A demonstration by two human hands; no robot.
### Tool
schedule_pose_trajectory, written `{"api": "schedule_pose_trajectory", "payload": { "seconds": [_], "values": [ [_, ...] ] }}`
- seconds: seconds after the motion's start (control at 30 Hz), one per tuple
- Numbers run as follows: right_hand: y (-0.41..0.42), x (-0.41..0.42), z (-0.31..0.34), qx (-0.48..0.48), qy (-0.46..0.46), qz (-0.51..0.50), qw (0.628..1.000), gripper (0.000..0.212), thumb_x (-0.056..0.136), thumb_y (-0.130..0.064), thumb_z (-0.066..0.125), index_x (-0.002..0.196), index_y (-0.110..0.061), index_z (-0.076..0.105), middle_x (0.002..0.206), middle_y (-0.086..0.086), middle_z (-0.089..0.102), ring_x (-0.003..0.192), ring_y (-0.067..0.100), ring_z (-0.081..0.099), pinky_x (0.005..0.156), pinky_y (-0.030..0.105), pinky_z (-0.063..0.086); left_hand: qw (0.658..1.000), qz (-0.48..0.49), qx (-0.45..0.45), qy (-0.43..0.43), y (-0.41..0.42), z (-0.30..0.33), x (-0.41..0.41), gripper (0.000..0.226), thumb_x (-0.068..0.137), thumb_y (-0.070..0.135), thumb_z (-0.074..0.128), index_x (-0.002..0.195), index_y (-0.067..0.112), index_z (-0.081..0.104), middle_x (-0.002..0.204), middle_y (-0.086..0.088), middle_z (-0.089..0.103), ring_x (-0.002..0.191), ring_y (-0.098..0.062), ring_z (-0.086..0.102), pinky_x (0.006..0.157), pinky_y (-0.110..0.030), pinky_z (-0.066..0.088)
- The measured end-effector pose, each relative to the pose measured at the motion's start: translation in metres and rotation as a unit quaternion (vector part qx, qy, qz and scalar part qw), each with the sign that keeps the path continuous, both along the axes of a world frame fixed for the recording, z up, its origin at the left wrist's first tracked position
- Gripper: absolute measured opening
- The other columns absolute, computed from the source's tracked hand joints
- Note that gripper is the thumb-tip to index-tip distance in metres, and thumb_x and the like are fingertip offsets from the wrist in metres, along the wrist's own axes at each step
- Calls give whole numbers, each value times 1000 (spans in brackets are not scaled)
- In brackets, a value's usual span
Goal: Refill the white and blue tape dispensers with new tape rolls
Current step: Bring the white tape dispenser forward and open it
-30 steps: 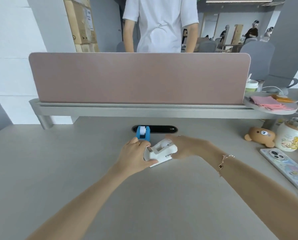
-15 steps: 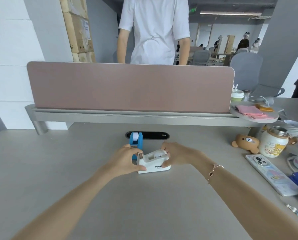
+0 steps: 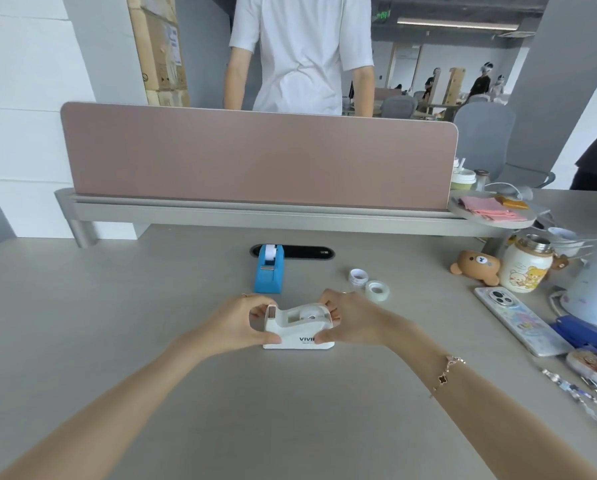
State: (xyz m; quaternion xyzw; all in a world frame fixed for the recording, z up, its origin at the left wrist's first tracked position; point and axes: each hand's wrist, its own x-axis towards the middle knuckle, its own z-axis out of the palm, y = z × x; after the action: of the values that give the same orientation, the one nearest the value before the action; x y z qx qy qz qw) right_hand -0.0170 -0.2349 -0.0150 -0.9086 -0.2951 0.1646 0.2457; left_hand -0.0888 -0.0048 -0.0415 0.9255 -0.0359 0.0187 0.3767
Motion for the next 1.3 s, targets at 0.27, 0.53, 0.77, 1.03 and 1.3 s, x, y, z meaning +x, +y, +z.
{"api": "schedule_pose_trajectory", "payload": {
  "seconds": [0.27, 0.53, 0.77, 1.03, 1.3],
  "values": [
    [-15, -38, -18, 82, 14, -18, 996, 49, 66, -36, 78, 108, -26, 55, 106, -7, 68, 103, 9, 64, 91, 37, 54, 997, 15, -69, -5, -3, -15, -34, 44, 63, 24, 85, 104, 29, 69, 98, 10, 65, 96, 4, 62, 84, -5, 45],
    [-20, -53, -14, 90, 22, -20, 996, 45, 69, -35, 79, 106, -31, 55, 107, -12, 65, 106, 2, 60, 92, 33, 53, 985, 27, -172, -9, -9, -24, -53, 41, 66, 11, 84, 101, 28, 71, 106, 0, 67, 97, -6, 69, 90, -23, 53],
    [-22, -59, -2, 65, 32, -3, 997, 37, 83, -54, 61, 113, -33, 57, 112, -16, 66, 109, 0, 59, 95, 27, 49, 984, 19, -175, -15, -8, -27, -56, 43, 69, 12, 83, 108, 23, 69, 107, 2, 68, 95, 0, 68, 81, -8, 49],
    [-15, -61, -4, 115, -45, -12, 992, 41, 85, -38, 66, 122, -23, 58, 120, -11, 62, 109, 8, 58, 98, 25, 47, 980, 30, -195, -13, -8, -28, -57, 42, 68, 16, 83, 105, 30, 70, 107, 17, 70, 99, 1, 67, 86, -13, 50],
    [-13, -54, 1, 159, -50, -3, 986, 7, 83, -24, 71, 80, -28, 67, 100, -6, 69, 96, 10, 64, 92, 24, 49, 982, 32, -188, -8, -7, -27, -56, 46, 67, 17, 84, 109, 28, 68, 106, 26, 67, 99, 3, 66, 87, -9, 48]
  ]
}}
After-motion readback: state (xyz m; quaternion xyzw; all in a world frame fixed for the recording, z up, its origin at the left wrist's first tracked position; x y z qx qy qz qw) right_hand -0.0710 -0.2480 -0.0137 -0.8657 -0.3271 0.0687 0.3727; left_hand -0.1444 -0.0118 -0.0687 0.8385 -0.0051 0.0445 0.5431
